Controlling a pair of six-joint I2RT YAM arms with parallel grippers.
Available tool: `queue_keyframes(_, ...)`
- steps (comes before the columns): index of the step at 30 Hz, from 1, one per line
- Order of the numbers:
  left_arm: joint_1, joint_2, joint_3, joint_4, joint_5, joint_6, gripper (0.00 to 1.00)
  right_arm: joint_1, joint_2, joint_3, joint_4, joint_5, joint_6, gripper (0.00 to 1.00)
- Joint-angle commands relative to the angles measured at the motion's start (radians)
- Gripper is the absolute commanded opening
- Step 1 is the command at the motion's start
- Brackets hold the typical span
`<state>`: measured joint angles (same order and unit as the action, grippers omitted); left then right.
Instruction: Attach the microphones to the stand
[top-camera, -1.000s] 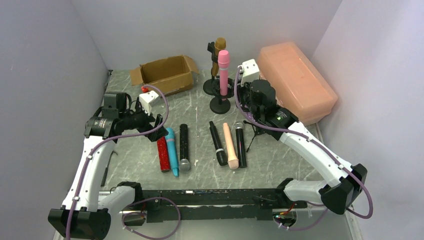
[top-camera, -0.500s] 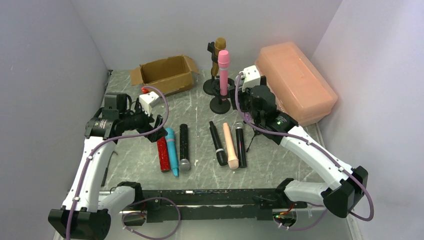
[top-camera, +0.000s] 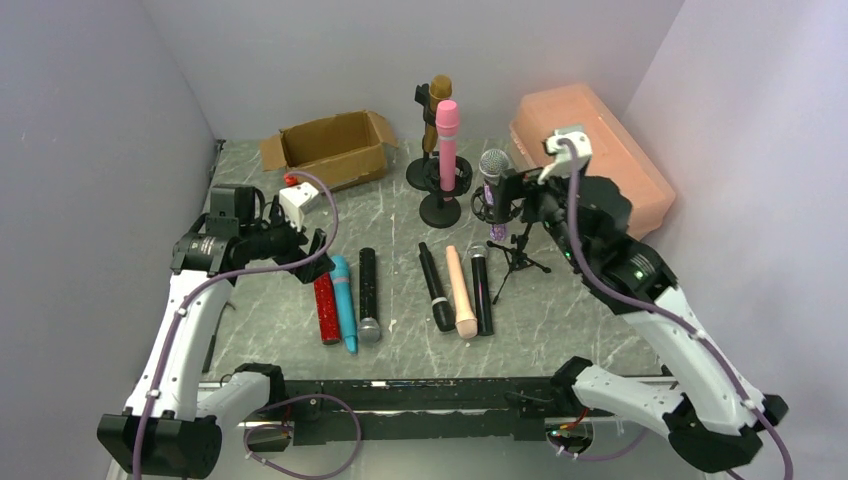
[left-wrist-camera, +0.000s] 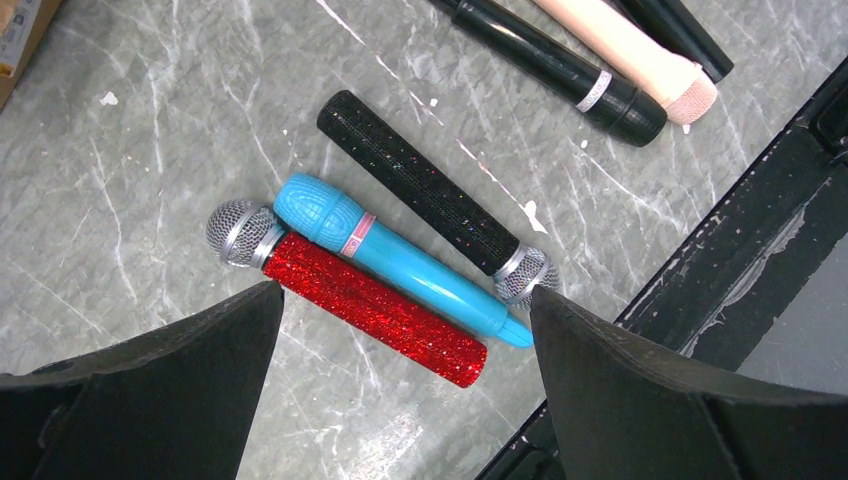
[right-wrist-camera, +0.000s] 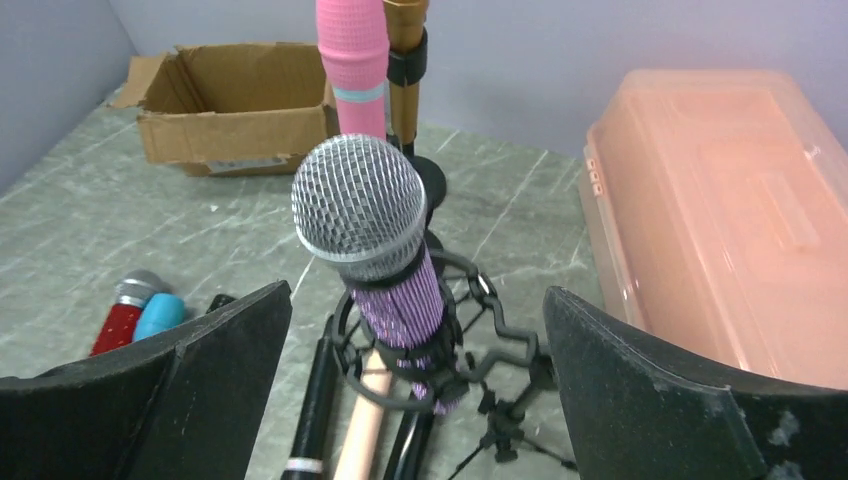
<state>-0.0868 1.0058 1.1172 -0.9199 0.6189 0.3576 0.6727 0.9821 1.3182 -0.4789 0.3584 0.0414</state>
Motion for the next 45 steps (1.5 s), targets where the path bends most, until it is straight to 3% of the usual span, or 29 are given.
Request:
queue_keyframes(1, -0.001, 0.007, 0.042, 0.045, -0.037, 0.015, 0.99, -0.005, -0.098, -0.022, -0.155, 0.068, 0.135, 1.0)
queue_keyframes(7, 0.037, -0.041, -0.078, 0.199, -0.081, -0.012, 0.99, -0.008, -0.241, -0.347, -0.124, 0.286, 0.3, 1.0)
queue_keyframes(10, 0.08, -0.074, -0.254, 0.394, -0.15, -0.016, 0.99, -0.024, -0.287, -0.518, 0.02, 0.451, 0.356, 1.0)
queue_keyframes(15, 0.231, -0.125, -0.437, 0.633, -0.165, -0.036, 0.99, -0.092, -0.303, -0.781, 0.417, 0.587, 0.198, 0.99)
queue_keyframes(19, 0.317, -0.126, -0.51, 0.755, -0.157, -0.049, 0.99, -0.279, -0.197, -0.836, 0.473, 0.492, 0.275, 0.98)
queue_keyframes(22, 0.337, -0.119, -0.567, 0.844, -0.177, -0.045, 0.99, -0.438, -0.094, -0.862, 0.523, 0.341, 0.334, 0.98)
queue_keyframes(26, 0.349, -0.14, -0.681, 1.059, -0.19, -0.073, 0.99, -0.568, 0.016, -0.907, 0.621, 0.285, 0.359, 0.98)
queue_keyframes(35, 0.352, -0.067, -0.928, 1.595, -0.16, -0.174, 0.99, -0.592, 0.102, -1.056, 1.107, 0.213, 0.168, 1.0)
queue_keyframes(42, 0.352, 0.143, -0.952, 1.927, -0.145, -0.269, 0.99, -0.595, 0.256, -1.081, 1.334, 0.162, 0.111, 0.99)
queue_keyframes(45, 0.351, 0.221, -0.935, 1.997, -0.145, -0.316, 0.99, -0.597, 0.319, -1.064, 1.414, 0.145, 0.054, 0.99)
